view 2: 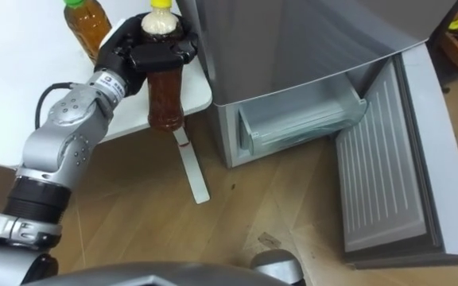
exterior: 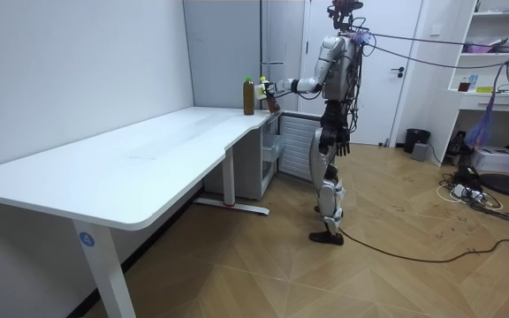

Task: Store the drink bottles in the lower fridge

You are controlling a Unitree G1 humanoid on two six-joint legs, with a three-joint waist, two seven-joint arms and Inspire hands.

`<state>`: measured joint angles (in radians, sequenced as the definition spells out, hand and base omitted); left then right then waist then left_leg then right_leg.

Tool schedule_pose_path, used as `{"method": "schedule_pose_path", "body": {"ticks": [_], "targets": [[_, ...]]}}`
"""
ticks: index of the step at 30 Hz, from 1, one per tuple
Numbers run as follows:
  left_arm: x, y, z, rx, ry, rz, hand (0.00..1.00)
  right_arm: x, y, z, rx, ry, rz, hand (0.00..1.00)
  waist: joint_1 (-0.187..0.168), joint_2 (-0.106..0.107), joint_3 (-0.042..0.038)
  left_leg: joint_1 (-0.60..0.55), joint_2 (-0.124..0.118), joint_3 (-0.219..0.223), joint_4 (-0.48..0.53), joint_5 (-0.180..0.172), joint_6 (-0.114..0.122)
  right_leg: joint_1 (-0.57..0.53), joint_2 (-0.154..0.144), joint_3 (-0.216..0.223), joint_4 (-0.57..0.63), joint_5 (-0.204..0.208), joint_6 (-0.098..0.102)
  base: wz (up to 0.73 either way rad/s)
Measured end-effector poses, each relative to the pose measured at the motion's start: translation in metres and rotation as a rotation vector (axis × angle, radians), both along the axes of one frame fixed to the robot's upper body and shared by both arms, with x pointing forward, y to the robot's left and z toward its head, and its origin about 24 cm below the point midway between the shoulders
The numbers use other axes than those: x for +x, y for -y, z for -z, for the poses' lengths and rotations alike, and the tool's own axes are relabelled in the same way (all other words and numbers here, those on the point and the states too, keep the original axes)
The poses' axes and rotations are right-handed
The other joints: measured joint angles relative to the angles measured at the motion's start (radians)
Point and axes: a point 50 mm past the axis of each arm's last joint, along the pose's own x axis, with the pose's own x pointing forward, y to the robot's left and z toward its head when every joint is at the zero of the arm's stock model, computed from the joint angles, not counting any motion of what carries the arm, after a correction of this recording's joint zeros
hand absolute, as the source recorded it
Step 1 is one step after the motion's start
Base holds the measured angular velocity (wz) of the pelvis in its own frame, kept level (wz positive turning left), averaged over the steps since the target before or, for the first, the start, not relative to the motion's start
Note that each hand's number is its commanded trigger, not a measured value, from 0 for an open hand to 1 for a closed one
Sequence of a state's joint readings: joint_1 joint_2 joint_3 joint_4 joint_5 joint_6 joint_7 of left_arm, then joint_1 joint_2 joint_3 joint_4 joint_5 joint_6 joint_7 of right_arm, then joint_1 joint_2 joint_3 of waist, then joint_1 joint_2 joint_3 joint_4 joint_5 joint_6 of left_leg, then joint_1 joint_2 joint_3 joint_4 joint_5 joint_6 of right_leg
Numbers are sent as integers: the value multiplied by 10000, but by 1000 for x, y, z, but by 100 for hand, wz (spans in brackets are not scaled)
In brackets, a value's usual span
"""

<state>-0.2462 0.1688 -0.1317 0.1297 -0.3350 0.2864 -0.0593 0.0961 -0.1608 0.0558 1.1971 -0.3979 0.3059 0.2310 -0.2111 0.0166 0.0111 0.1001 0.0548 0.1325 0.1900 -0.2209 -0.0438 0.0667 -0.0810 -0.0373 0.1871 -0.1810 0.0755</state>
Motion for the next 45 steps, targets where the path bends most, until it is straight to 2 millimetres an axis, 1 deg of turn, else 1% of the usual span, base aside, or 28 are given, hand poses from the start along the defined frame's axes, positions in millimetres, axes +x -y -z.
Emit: {"method": "schedule_pose_path", "body": {"ticks": [4, 7, 9, 13, 14, 16, 18, 19, 20, 22, 23, 25, 27, 30, 32, 36, 39, 41, 45], "targets": [[0, 0, -2, -4, 72, -5, 100, 6, 0, 0, -39, 150, -26, 0, 64, 25, -4, -14, 7, -15, 1, 1, 0, -1, 0, -57, 1, 1, -2, 2], [0, 2, -11, -54, 464, 2, 100, 9, 1, -1, -102, 245, -47, 0, 227, 17, -1, -2, 7, -18, -6, 1, 0, 15, 0, -79, -1, 1, -2, 1], [-1, 4, -21, -105, 890, 84, 100, 12, 1, -1, -93, 341, 1, 0, 272, -7, 7, 5, 7, -78, -15, 2, 1, 63, -5, -173, 1, 1, -2, 9], [-5, 6, -28, -265, 1203, 181, 100, 19, 0, -1, -91, 494, -56, 0, 399, -72, 7, 41, 4, -277, -7, 4, 2, 175, -5, -292, -28, 1, -2, 10], [-8, 6, -28, -307, 1244, 206, 100, 20, 0, -1, -102, 488, -73, 0, 517, -95, 8, 66, 4, -298, -5, 4, 2, 209, -5, -305, -30, -1, -1, 7], [-13, 6, -29, -391, 1312, 214, 100, 20, 0, -1, -116, 488, -135, 0, 582, -128, -1, 23, 0, -425, 6, 3, 2, 252, -8, -426, -41, -2, -1, 16], [-16, 6, -30, -439, 1416, 214, 100, 21, -3, -1, -147, 575, -89, 0, 882, -203, -18, -97, -1, -558, 117, 4, 0, 221, -10, -507, -36, -10, -13, 14], [-17, 6, -30, -450, 1432, 203, 100, 22, -3, -1, -180, 624, -95, 0, 928, -208, -23, -127, -2, -596, 132, 4, 0, 224, -11, -544, -34, -10, -14, 11], [-20, 7, -32, -478, 1516, 245, 100, 24, -3, -1, -220, 755, -128, 0, 1074, -220, -29, -192, -5, -657, 160, 4, 0, 215, -12, -597, -48, -10, -14, 20], [-22, 7, -34, -556, 1598, 315, 100, 28, -3, -1, -234, 903, -169, 0, 1171, -238, -35, -229, -15, -822, 164, 6, -3, 301, -24, -789, -119, -6, -21, 26], [-23, 9, -34, -486, 1622, 368, 100, 30, -4, -1, -222, 952, -317, 0, 1299, -253, -53, -226, -30, -929, 175, 8, -6, 382, -32, -894, -165, -6, -22, 27], [-25, 11, -33, -482, 1634, 518, 100, 31, -5, -1, -216, 931, -626, 0, 1413, -269, -61, -261, -56, -1075, 221, 9, -6, 461, -53, -1034, -184, -22, -27, 23], [-31, 13, -26, -555, 1398, 658, 100, 32, -5, -1, -223, 919, -839, 0, 1698, -280, -66, -291, -71, -1096, 308, 9, -5, 494, -90, -1185, -164, -29, -27, 13], [-40, 12, -13, -682, 912, 594, 100, 34, -5, -1, -187, 1037, -1046, 0, 1859, -346, -65, -371, -73, -1183, 353, 9, -5, 506, -103, -1404, -160, -31, -26, 15], [-44, 11, -8, -749, 719, 516, 100, 37, -3, -2, -215, 1200, -1100, 0, 1992, -400, -59, -374, -80, -1255, 367, 9, -5, 524, -103, -1429, -160, -30, -26, 8], [-44, 13, -9, -991, 804, 580, 100, 48, -6, -4, -238, 1724, -1515, 0, 2252, -555, -26, -458, -98, -1453, 487, 9, -5, 592, -107, -1583, -163, -30, -26, 12], [-45, 17, -9, -1033, 933, 798, 100, 57, -8, -6, -238, 2043, -1868, 0, 2391, -568, -24, -496, -116, -1476, 524, 9, -5, 621, -109, -1595, -165, -30, -27, 5], [-47, 19, -9, -1093, 991, 1037, 100, 59, -8, -6, -227, 2104, -1948, 0, 2437, -578, -20, -553, -118, -1501, 581, 9, -5, 609, -109, -1617, -166, -30, -27, 5], [-56, 21, 0, -1243, 619, 1497, 100, 72, -10, -10, -43, 2372, -2438, 0, 2435, -579, -16, -590, -119, -1501, 592, 8, -6, 587, -114, -1632, -168, -48, -46, 0]]}}
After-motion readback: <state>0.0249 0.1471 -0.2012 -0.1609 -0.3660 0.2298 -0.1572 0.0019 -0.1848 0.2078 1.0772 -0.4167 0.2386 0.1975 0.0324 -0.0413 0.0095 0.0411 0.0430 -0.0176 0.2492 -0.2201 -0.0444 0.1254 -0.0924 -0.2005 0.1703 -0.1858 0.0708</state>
